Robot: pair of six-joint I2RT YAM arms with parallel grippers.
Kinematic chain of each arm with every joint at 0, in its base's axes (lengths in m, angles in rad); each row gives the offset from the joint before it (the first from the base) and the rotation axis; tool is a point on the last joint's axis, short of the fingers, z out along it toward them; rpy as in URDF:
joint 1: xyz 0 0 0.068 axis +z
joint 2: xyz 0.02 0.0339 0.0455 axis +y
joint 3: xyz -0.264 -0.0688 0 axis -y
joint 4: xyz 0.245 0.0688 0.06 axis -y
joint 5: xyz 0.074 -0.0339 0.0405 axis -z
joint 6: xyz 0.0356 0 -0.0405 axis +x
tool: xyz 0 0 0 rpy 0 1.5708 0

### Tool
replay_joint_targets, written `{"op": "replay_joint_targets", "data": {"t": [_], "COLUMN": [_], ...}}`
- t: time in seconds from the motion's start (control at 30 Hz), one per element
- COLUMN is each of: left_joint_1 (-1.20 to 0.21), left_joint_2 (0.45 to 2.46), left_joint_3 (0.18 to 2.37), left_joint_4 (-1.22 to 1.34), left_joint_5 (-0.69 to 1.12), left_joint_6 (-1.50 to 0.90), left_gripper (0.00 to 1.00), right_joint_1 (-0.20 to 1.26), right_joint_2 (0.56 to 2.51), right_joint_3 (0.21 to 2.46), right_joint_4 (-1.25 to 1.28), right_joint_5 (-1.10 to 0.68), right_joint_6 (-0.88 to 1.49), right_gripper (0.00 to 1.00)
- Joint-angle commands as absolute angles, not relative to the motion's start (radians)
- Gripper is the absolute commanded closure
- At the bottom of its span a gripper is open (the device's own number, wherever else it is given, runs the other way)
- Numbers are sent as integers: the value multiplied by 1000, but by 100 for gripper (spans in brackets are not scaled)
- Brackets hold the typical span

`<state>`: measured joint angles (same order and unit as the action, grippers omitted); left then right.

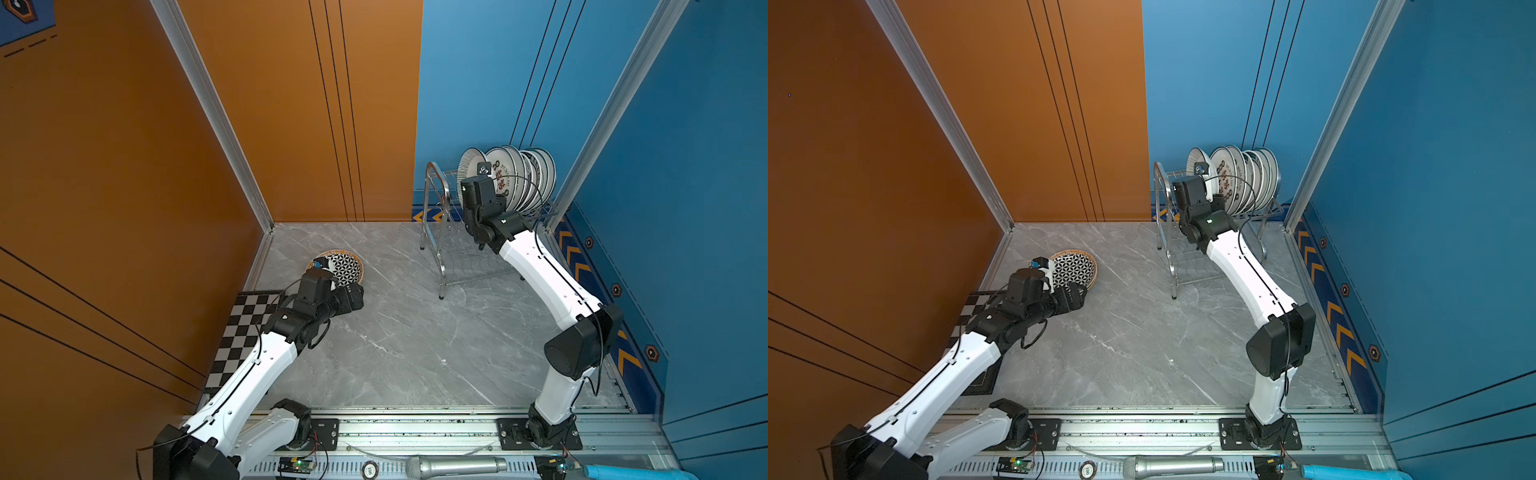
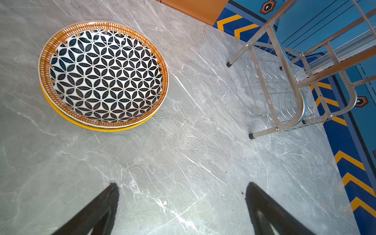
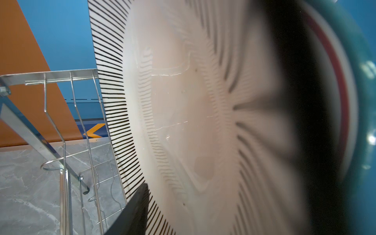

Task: Unload the plates from the dish rack
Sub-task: Pick up the plate from the dish rack.

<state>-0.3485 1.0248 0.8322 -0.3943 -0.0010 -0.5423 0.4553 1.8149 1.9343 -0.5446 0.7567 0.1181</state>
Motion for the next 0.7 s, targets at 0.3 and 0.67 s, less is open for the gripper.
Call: {"op": "replay_joint_targets", "data": {"t": [0.3, 0.67], "left_joint_1": [-358, -359], "left_joint_2": [1035, 1039], "left_joint_3": [849, 848], "left_joint_4": [-439, -446], "left_joint_5": [-66, -101], "left_joint_6": [-544, -563], "left_gripper": [2, 2], "right_joint_1": [443, 448], "right_joint_2": [1752, 1756], "right_joint_3": [1853, 1839], "right_joint_4": [-444, -375], "right_joint_5": [818, 820], "right_joint_6": [78, 17], "right_gripper": [74, 92]}}
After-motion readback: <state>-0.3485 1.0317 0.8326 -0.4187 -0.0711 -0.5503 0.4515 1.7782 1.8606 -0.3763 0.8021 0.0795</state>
